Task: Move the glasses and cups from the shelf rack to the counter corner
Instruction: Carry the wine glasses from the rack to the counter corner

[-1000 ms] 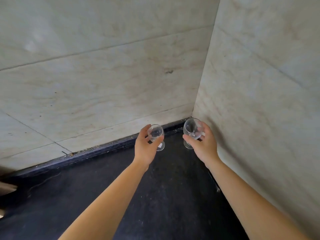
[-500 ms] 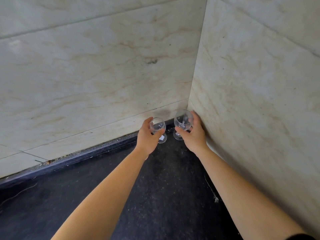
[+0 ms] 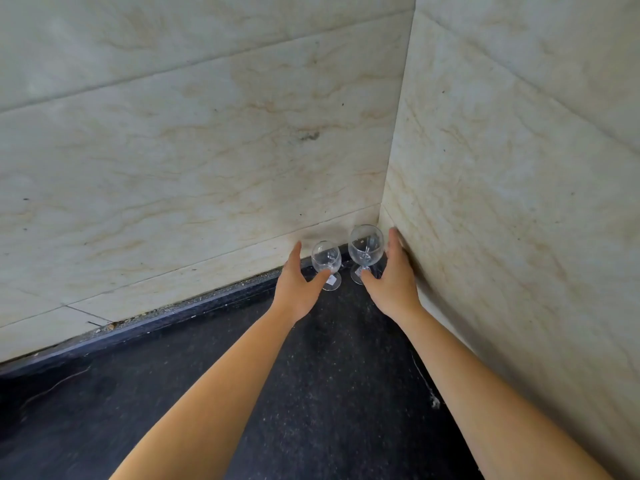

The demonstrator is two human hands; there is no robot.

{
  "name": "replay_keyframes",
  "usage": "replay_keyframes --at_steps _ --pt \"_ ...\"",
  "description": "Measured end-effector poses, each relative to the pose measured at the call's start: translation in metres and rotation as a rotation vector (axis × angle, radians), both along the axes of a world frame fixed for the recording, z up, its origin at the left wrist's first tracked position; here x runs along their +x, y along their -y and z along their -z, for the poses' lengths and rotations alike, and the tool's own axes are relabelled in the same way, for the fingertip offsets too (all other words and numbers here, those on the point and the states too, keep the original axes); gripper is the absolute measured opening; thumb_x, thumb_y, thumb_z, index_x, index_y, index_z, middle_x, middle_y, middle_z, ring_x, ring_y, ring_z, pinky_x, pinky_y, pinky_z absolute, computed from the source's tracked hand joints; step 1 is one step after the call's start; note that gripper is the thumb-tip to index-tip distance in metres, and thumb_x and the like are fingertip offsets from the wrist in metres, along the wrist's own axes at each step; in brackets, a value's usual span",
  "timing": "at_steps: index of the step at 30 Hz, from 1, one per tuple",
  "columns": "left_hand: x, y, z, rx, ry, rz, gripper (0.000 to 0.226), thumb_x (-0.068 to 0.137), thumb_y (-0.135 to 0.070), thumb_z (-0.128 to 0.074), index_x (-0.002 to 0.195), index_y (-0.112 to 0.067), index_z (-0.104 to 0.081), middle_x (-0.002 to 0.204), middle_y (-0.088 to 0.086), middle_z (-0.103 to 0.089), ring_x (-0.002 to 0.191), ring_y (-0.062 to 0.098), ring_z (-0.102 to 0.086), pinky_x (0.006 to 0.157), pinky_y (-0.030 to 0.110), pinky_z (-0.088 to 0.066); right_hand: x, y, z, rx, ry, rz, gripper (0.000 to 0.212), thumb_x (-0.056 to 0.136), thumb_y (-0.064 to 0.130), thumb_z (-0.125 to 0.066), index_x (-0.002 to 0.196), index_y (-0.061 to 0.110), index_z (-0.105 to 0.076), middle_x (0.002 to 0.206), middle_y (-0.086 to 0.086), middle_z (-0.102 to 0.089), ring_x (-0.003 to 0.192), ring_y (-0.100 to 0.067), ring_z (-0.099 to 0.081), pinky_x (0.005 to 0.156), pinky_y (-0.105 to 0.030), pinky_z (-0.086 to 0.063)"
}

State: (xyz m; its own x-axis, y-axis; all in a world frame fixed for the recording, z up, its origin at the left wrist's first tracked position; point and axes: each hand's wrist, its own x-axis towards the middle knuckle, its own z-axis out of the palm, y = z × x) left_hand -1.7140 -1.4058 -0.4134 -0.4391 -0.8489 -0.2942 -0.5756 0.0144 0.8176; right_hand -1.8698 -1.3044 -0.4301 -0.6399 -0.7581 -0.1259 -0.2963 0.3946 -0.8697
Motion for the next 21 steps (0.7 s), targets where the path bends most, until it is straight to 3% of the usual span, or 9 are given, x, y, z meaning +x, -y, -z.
replay_keyframes --at_steps 3,5,8,11,16,21 --pt "0.032 -0.010 -0.030 -0.193 0.083 -0.009 0.073 0.100 -0.044 -0.051 0.159 -0.026 -0.012 0.166 0.000 -0.021 0.149 0.023 -0.025 0.107 0.030 -0.032 0.018 -0.015 -0.024 0.001 -0.184 -0.003 0.083 0.096 0.010 -0.062 0.162 0.015 -0.012 0.169 -0.009 -0.017 0.155 -0.024 -0.013 0.119 -0.031 -0.019" --pt "0.061 -0.018 -0.057 -0.357 0.170 0.001 0.067 0.103 -0.046 -0.041 0.159 -0.026 -0.012 0.167 0.002 -0.014 0.152 0.024 -0.016 0.114 0.039 -0.033 0.033 -0.023 -0.048 0.008 -0.310 -0.025 0.072 0.101 0.017 -0.055 0.161 0.015 -0.015 0.168 -0.013 -0.017 0.155 -0.029 -0.013 0.122 -0.041 -0.022" --pt "0.113 -0.034 -0.103 -0.627 0.331 -0.002 0.064 0.104 -0.048 -0.033 0.159 -0.021 -0.014 0.167 0.008 -0.012 0.154 0.029 -0.010 0.122 0.050 -0.020 0.056 -0.028 -0.094 -0.001 -0.465 -0.092 0.065 0.105 0.033 -0.047 0.161 0.014 -0.019 0.167 -0.018 -0.018 0.154 -0.034 -0.018 0.120 -0.052 -0.030" --pt "0.170 -0.055 -0.146 -0.781 0.463 -0.074 0.063 0.104 -0.045 -0.034 0.159 -0.016 -0.021 0.166 0.015 -0.016 0.153 0.035 -0.012 0.121 0.056 -0.018 0.085 -0.030 -0.132 -0.039 -0.613 -0.195 0.068 0.105 0.045 -0.039 0.161 0.013 -0.019 0.168 -0.021 -0.014 0.154 -0.039 -0.016 0.121 -0.056 -0.025" --pt "0.273 -0.113 -0.169 -0.836 0.669 -0.251 0.068 0.101 -0.052 -0.032 0.157 -0.015 -0.027 0.164 0.021 -0.019 0.151 0.041 -0.016 0.117 0.062 -0.017 0.158 -0.028 -0.142 -0.177 -0.792 -0.394 0.075 0.101 0.059 -0.035 0.162 0.018 -0.017 0.169 -0.022 -0.002 0.156 -0.041 0.000 0.125 -0.056 0.002" --pt "0.375 -0.196 -0.169 -0.681 0.875 -0.494 0.072 0.098 -0.055 -0.032 0.157 -0.013 -0.028 0.163 0.023 -0.019 0.150 0.042 -0.015 0.115 0.066 -0.020 0.278 -0.021 -0.130 -0.257 -0.783 -0.732 0.075 0.101 0.062 -0.032 0.162 0.022 -0.016 0.169 -0.022 0.002 0.155 -0.043 0.000 0.123 -0.061 -0.001"
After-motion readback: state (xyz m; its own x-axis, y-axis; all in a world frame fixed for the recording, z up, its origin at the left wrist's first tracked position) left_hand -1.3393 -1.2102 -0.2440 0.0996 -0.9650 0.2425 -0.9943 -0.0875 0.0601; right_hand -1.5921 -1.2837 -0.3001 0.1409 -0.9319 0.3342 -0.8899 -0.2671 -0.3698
